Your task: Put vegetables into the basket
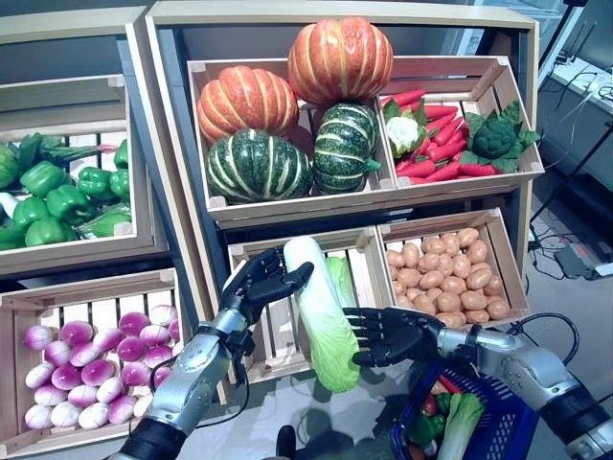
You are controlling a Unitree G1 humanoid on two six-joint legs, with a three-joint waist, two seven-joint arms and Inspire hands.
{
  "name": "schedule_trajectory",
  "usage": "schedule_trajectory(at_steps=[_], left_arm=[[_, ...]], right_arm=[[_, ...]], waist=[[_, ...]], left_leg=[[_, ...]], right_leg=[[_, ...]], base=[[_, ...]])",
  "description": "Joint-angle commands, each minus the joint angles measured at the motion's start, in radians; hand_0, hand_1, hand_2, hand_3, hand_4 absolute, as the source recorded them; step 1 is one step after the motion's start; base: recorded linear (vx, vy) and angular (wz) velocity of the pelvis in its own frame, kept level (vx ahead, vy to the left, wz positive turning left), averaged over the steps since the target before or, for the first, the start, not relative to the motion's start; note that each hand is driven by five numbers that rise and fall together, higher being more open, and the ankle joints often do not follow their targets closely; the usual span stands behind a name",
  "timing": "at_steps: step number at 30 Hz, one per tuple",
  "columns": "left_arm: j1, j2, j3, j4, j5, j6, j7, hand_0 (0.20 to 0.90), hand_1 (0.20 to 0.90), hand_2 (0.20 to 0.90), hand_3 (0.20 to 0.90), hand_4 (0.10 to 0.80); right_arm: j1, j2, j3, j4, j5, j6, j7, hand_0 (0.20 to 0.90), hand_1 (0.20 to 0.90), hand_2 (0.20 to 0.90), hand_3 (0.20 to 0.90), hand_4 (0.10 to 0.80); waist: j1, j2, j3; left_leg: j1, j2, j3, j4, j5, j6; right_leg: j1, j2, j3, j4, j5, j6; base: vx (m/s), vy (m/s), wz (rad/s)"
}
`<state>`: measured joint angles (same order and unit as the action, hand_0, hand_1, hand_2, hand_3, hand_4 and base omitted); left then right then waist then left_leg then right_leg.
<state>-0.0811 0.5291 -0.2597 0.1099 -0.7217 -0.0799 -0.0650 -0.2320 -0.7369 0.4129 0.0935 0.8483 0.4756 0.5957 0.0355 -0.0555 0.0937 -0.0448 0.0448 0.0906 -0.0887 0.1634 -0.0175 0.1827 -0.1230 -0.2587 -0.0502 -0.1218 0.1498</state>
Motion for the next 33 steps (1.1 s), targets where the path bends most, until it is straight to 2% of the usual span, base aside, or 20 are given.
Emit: schedule_trajectory(at_steps=[1,4,5,7,10,16,26,32,33], left_arm=[[-0.174,-0.06,-0.066,-0.042,-0.062,-0.089,-0.073,0.3,0.3,0.3,0.3,0.4],[-0.169,-0.06,-0.063,-0.044,-0.066,-0.089,-0.077,0.3,0.3,0.3,0.3,0.4],[-0.164,-0.06,-0.058,-0.049,-0.063,-0.087,-0.078,0.3,0.3,0.3,0.3,0.4],[-0.157,-0.064,-0.055,-0.057,-0.059,-0.087,-0.066,0.3,0.3,0.3,0.3,0.4],[-0.152,-0.072,-0.052,-0.061,-0.052,-0.088,-0.042,0.3,0.3,0.3,0.3,0.4],[-0.166,-0.093,-0.07,-0.058,-0.033,-0.096,0.009,0.3,0.3,0.3,0.3,0.4],[-0.191,-0.117,-0.086,-0.069,-0.025,-0.079,0.057,0.3,0.3,0.3,0.3,0.4],[-0.189,-0.113,-0.088,-0.081,-0.026,-0.066,0.059,0.3,0.3,0.3,0.3,0.4],[-0.188,-0.111,-0.087,-0.08,-0.026,-0.066,0.056,0.3,0.3,0.3,0.3,0.4]], right_arm=[[-0.127,0.133,0.059,-0.124,0.263,-0.054,0.226,0.9,0.9,0.9,0.9,0.8],[-0.117,0.143,0.054,-0.123,0.249,-0.07,0.168,0.9,0.9,0.9,0.9,0.8],[-0.104,0.151,0.051,-0.118,0.153,-0.111,0.093,0.9,0.9,0.9,0.9,0.8],[-0.094,0.141,0.048,-0.127,0.108,-0.16,-0.002,0.9,0.9,0.9,0.9,0.8],[-0.073,0.142,0.039,-0.143,0.03,-0.16,-0.126,0.9,0.9,0.9,0.9,0.8],[-0.064,0.177,0.069,-0.154,0.017,-0.111,-0.276,0.9,0.9,0.9,0.9,0.8],[-0.09,0.237,0.117,-0.155,0.003,-0.06,-0.435,0.9,0.9,0.9,0.9,0.8],[-0.096,0.258,0.125,-0.166,0.042,-0.048,-0.399,0.9,0.9,0.9,0.9,0.8],[-0.096,0.256,0.125,-0.168,0.047,-0.041,-0.394,0.566,0.566,0.566,0.566,0.577]], waist=[[0.022,-0.014,-0.087],[0.023,-0.013,-0.088],[0.02,-0.012,-0.089],[0.015,-0.01,-0.089],[0.006,-0.009,-0.085],[-0.005,-0.008,-0.081],[-0.006,-0.008,-0.084],[0.0,-0.009,-0.085],[0.0,-0.009,-0.085]], left_leg=[[0.104,0.021,0.001,0.001,-0.167,-0.042],[0.106,0.022,0.0,0.001,-0.167,-0.042],[0.106,0.021,0.0,0.001,-0.168,-0.041],[0.105,0.022,0.002,0.001,-0.167,-0.041],[0.105,0.024,0.008,0.001,-0.167,-0.04],[0.11,0.023,0.008,0.001,-0.167,-0.036],[0.109,0.022,0.005,0.001,-0.168,-0.035],[0.109,0.021,0.002,0.001,-0.168,-0.034],[0.109,0.021,0.001,0.001,-0.168,-0.034]], right_leg=[[-0.087,-0.059,0.01,-0.01,0.144,0.004],[-0.087,-0.06,0.012,-0.009,0.143,0.005],[-0.089,-0.061,0.016,-0.008,0.143,0.005],[-0.092,-0.062,0.02,-0.01,0.146,0.007],[-0.095,-0.062,0.026,-0.012,0.149,0.007],[-0.094,-0.062,0.037,-0.016,0.154,0.008],[-0.092,-0.064,0.044,-0.023,0.158,0.008],[-0.09,-0.064,0.044,-0.02,0.155,0.007],[-0.09,-0.064,0.044,-0.02,0.154,0.007]], base=[[0.0,0.0,0.0],[0.0,0.0,0.0],[0.0,0.0,0.0],[0.0,0.0,0.0],[0.0,0.0,0.0],[0.0,0.0,0.0],[0.0,0.0,0.0],[0.0,0.0,0.0],[0.0,0.0,0.0]])
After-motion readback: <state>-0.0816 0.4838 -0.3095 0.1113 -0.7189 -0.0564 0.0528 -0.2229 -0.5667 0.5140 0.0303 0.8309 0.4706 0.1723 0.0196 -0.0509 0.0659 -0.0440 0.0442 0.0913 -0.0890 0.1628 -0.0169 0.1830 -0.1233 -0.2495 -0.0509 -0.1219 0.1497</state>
